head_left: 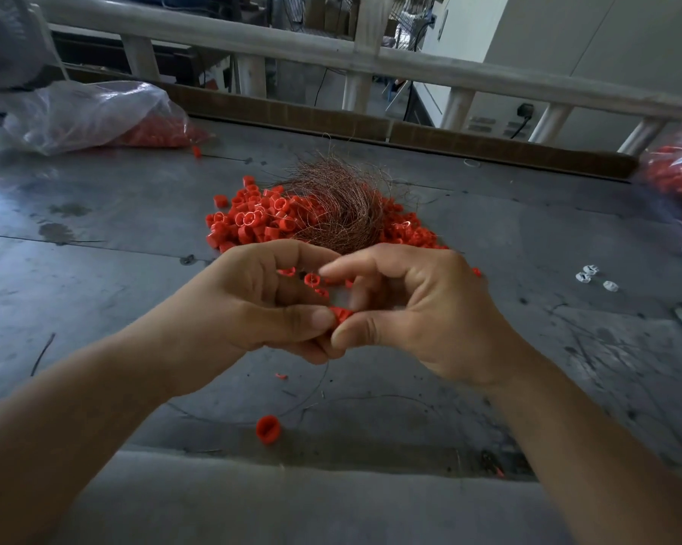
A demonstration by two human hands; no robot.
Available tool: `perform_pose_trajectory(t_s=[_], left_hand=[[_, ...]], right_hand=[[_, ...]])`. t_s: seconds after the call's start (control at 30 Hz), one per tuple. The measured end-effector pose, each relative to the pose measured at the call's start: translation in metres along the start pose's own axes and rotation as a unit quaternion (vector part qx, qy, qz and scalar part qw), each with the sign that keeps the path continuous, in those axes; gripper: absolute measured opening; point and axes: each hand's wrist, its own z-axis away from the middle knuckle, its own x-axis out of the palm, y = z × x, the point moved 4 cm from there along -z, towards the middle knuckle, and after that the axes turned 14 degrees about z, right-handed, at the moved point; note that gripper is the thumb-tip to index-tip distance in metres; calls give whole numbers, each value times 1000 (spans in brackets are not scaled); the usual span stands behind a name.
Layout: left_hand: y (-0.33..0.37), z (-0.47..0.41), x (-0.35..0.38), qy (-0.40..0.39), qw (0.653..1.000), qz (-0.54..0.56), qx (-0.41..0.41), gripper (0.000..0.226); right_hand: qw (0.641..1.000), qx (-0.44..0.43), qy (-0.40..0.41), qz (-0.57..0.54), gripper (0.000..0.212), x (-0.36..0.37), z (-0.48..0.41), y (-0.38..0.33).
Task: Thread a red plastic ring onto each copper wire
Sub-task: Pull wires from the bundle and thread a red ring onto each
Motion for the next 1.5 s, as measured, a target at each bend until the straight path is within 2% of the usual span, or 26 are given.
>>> perform_pose_trajectory(t_s=[0.07,0.13,0.37,0.53,0.63,0.73,0.87,1.17,1.3,1.4,1.5], left_hand=[[-1,0,-2,-7,1000,9,-20,58],[-2,0,-2,-7,999,18,-30,63],[-5,-1,1,-42,998,-19,-37,53],[-1,0,3,-34,999,-15,7,54],[0,2,6,8,990,-120,80,73],[0,5,10,24,975,-178,133,70],[0,6,11,29,970,-172,169,67],[1,9,14,41,971,-152,181,64],[5,7,10,12,987,-78,141,77],[7,5,5,-21,995,7,100,75],[6,2,3,-14,996,17,90,73]], right_hand=[[998,-28,-46,29,37,3,-1,-3],[996,-39,-67,41,30,3,-1,-4],[992,-19,-116,36,17,5,1,-3],[988,-66,-42,134,14,2,-1,-9],[979,-85,3,185,15,5,1,-13],[975,-93,32,197,10,7,4,-16],[977,-93,50,188,7,5,5,-18],[979,-89,61,175,10,5,5,-18],[986,-86,64,126,8,1,2,-16],[992,-76,71,72,17,-4,1,-15],[995,-62,55,53,26,-6,2,-14]])
